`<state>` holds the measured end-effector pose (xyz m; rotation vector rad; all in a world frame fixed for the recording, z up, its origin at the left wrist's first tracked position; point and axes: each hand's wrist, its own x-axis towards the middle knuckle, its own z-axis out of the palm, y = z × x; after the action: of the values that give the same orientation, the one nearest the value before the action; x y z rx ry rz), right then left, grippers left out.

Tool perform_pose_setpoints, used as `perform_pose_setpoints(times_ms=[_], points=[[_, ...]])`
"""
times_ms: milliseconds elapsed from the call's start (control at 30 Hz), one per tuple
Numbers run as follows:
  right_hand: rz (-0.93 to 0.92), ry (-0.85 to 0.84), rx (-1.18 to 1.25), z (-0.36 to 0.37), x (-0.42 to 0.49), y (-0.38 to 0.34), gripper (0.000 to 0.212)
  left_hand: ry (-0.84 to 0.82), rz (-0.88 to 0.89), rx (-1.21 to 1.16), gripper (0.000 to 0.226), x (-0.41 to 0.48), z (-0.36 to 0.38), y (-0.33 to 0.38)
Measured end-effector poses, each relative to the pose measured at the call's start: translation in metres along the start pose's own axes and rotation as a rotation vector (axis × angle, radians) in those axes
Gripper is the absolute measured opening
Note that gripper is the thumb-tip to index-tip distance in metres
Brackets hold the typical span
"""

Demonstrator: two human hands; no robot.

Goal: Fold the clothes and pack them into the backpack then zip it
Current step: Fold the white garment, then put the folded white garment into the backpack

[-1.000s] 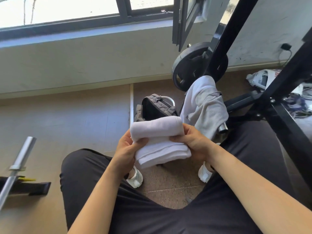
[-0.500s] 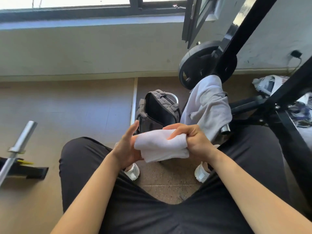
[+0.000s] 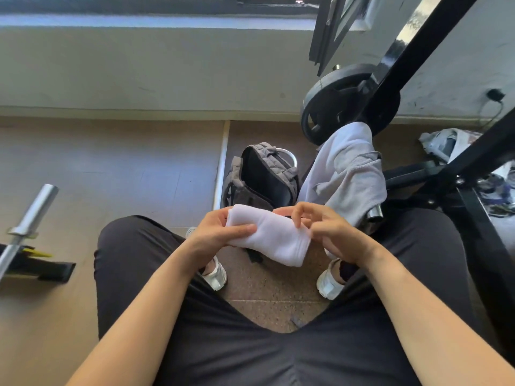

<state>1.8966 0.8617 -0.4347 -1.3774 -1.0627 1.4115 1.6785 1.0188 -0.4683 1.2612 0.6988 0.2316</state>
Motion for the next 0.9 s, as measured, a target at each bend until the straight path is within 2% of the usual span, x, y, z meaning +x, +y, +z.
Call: perform_pose_setpoints(times_ms=[67, 133, 200, 267, 500, 633, 700, 800, 900], points=[[-0.019, 0.020, -0.076, 0.004, -0.001, -0.004, 0.017, -0.059, 0.054, 0.025, 0.050, 0.000, 0.001, 0.000], [-0.042, -0.107, -0.200, 0.012, -0.001, -0.007, 0.042, -0.126, 0.084, 0.089, 0.041, 0.001, 0.000, 0.000], [-0.015, -0.261, -0.316, 0.020, -0.001, -0.002, 0.067, -0.191, 0.081, 0.185, 0.040, 0.003, 0.001, -0.003], [0.036, -0.299, -0.337, 0.025, 0.000, -0.001, 0.075, -0.216, 0.050, 0.221, 0.044, 0.003, 0.004, -0.003], [0.054, -0.334, -0.374, 0.020, 0.002, -0.005, 0.082, -0.163, 0.068, 0.251, 0.051, 0.009, 0.004, 0.004], [0.048, -0.271, -0.268, 0.022, 0.005, 0.000, 0.069, -0.156, 0.118, 0.291, 0.051, 0.019, -0.001, 0.005], [0.045, -0.230, -0.190, 0.022, 0.008, 0.001, 0.063, -0.183, 0.104, 0.250, 0.049, 0.025, -0.004, 0.006], [0.051, -0.187, -0.107, 0.021, 0.012, 0.005, 0.066, -0.273, 0.079, 0.174, 0.052, 0.037, -0.010, 0.009], [0.035, -0.084, -0.251, 0.017, 0.023, 0.013, 0.069, -0.364, 0.031, 0.167, 0.055, 0.056, -0.018, 0.009]])
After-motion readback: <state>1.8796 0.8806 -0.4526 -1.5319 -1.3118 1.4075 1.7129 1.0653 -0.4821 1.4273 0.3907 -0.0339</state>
